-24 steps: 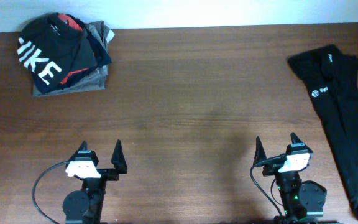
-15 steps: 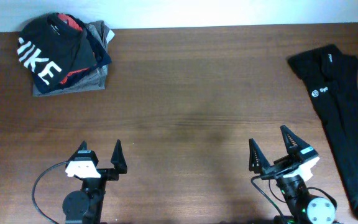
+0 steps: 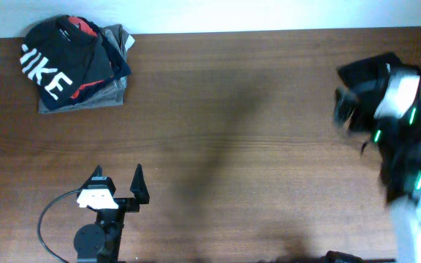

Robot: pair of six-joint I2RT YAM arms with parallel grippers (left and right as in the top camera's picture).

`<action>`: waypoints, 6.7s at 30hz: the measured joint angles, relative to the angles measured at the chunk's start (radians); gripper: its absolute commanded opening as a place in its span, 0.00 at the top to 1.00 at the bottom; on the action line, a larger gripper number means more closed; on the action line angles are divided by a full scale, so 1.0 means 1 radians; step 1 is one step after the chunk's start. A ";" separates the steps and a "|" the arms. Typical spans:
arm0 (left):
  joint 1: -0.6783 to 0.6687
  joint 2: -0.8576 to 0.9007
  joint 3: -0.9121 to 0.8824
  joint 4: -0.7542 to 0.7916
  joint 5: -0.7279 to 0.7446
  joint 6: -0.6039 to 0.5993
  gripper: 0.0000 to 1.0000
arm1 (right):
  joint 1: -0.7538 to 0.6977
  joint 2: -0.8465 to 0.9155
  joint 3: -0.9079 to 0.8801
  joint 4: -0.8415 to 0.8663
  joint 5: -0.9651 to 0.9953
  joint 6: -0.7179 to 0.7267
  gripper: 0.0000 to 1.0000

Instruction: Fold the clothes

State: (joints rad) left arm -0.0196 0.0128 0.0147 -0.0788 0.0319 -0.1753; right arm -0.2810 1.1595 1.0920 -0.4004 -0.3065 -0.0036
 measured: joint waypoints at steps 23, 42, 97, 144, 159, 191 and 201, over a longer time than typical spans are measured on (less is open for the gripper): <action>0.000 -0.001 0.000 0.000 0.000 0.000 0.01 | -0.071 1.024 0.589 -0.119 0.275 -0.106 0.15; 0.000 -0.001 0.000 0.000 0.000 0.000 0.01 | -0.043 1.122 0.589 -0.033 0.370 -0.161 0.97; 0.000 -0.001 0.000 0.000 0.000 0.000 0.01 | 0.942 1.084 1.080 -0.828 -0.215 0.202 0.56; 0.000 -0.001 0.000 0.000 0.000 0.000 0.01 | 1.022 1.140 0.681 -0.301 0.108 0.109 0.96; 0.000 -0.001 0.000 0.000 0.001 0.000 0.01 | 1.003 1.138 1.014 -0.427 0.259 0.108 0.67; 0.000 -0.001 0.000 0.000 0.000 0.000 0.01 | 1.017 1.138 0.713 -0.346 0.007 -0.022 0.56; 0.000 -0.001 0.000 0.000 0.000 0.000 0.01 | 1.018 1.138 0.695 -0.270 0.056 -0.006 0.96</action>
State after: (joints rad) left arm -0.0196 0.0120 0.0147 -0.0788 0.0322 -0.1753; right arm 0.7368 2.2978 1.7874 -0.6704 -0.2504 -0.0101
